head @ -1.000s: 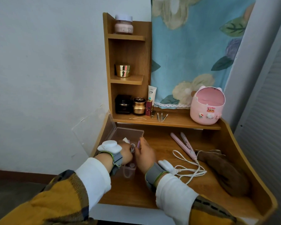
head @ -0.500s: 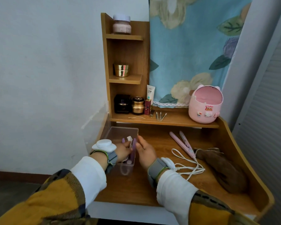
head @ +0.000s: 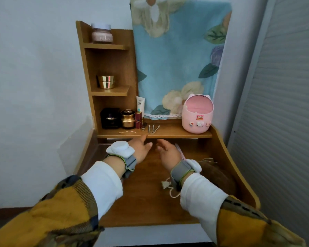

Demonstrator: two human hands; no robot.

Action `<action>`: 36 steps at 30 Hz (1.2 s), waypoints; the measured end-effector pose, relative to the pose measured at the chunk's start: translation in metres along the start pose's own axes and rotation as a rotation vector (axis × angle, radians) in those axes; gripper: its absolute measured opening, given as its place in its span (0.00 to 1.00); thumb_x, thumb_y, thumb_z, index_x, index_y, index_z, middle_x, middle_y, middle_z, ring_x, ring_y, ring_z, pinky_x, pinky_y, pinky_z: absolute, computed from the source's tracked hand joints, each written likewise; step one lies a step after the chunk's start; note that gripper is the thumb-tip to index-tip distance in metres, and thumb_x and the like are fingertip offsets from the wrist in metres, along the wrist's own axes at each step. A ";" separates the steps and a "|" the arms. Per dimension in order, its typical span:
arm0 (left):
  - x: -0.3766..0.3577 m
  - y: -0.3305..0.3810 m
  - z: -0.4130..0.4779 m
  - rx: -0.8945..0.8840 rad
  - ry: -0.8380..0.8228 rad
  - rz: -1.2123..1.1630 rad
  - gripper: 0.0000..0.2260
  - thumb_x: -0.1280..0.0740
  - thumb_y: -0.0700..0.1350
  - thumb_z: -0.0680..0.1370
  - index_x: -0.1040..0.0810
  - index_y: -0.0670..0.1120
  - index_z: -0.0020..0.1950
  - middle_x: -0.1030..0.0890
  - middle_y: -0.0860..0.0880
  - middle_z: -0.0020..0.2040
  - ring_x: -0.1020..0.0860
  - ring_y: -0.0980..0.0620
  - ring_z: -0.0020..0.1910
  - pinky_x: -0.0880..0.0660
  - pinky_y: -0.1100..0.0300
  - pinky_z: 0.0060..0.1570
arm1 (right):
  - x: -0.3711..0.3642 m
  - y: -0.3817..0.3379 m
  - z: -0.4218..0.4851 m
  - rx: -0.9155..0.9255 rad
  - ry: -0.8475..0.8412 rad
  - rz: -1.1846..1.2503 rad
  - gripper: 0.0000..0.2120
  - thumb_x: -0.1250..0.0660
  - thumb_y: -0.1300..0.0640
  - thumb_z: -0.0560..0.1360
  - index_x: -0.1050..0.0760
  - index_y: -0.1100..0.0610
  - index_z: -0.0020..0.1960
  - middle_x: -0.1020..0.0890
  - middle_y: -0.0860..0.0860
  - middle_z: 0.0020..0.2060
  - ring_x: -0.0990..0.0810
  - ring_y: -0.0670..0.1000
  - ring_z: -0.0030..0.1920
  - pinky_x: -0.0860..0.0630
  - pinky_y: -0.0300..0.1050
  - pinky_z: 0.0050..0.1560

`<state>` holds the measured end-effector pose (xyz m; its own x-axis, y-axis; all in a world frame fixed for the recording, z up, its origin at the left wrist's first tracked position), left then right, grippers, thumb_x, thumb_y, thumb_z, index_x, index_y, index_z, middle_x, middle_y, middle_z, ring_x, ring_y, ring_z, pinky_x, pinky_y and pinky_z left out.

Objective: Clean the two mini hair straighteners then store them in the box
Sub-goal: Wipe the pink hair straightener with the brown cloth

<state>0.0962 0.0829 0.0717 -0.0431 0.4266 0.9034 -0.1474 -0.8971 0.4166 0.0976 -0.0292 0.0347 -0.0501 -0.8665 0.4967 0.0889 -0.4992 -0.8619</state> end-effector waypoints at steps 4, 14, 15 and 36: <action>-0.036 0.033 0.004 -0.035 -0.083 -0.004 0.24 0.46 0.50 0.82 0.44 0.45 0.76 0.38 0.44 0.75 0.38 0.46 0.73 0.39 0.60 0.66 | 0.054 0.021 -0.004 -0.075 0.086 -0.020 0.18 0.42 0.63 0.79 0.32 0.60 0.69 0.24 0.57 0.63 0.25 0.53 0.63 0.31 0.35 0.60; -0.100 0.053 0.027 0.003 -0.159 0.080 0.19 0.41 0.48 0.80 0.33 0.45 0.70 0.28 0.42 0.67 0.28 0.44 0.65 0.32 0.57 0.61 | 0.100 0.078 -0.002 -0.246 0.079 -0.567 0.16 0.39 0.60 0.77 0.28 0.55 0.65 0.24 0.54 0.63 0.26 0.55 0.63 0.30 0.45 0.62; -0.103 0.053 0.031 0.034 -0.157 0.087 0.20 0.40 0.49 0.80 0.34 0.44 0.71 0.28 0.42 0.67 0.28 0.44 0.64 0.32 0.56 0.61 | 0.100 0.082 -0.002 -0.264 0.067 -0.598 0.16 0.38 0.58 0.77 0.28 0.55 0.65 0.24 0.54 0.63 0.26 0.56 0.63 0.30 0.46 0.62; -0.151 0.057 0.059 0.156 -0.201 0.154 0.36 0.43 0.52 0.78 0.66 0.56 0.75 0.53 0.40 0.77 0.40 0.38 0.72 0.36 0.42 0.67 | 0.140 0.138 -0.016 -0.293 0.423 -0.330 0.15 0.48 0.56 0.82 0.25 0.60 0.57 0.23 0.55 0.57 0.23 0.54 0.56 0.30 0.43 0.56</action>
<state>0.1525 -0.0393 -0.0354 0.1457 0.2670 0.9526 0.0004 -0.9629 0.2698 0.0867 -0.2195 -0.0168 -0.4241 -0.5611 0.7108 -0.2729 -0.6692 -0.6911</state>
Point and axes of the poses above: each hand's wrist, its own z-axis towards the middle knuckle, its own x-axis out of the back of the hand, y = z × x, the point moved 10 cm from there along z, towards the middle knuckle
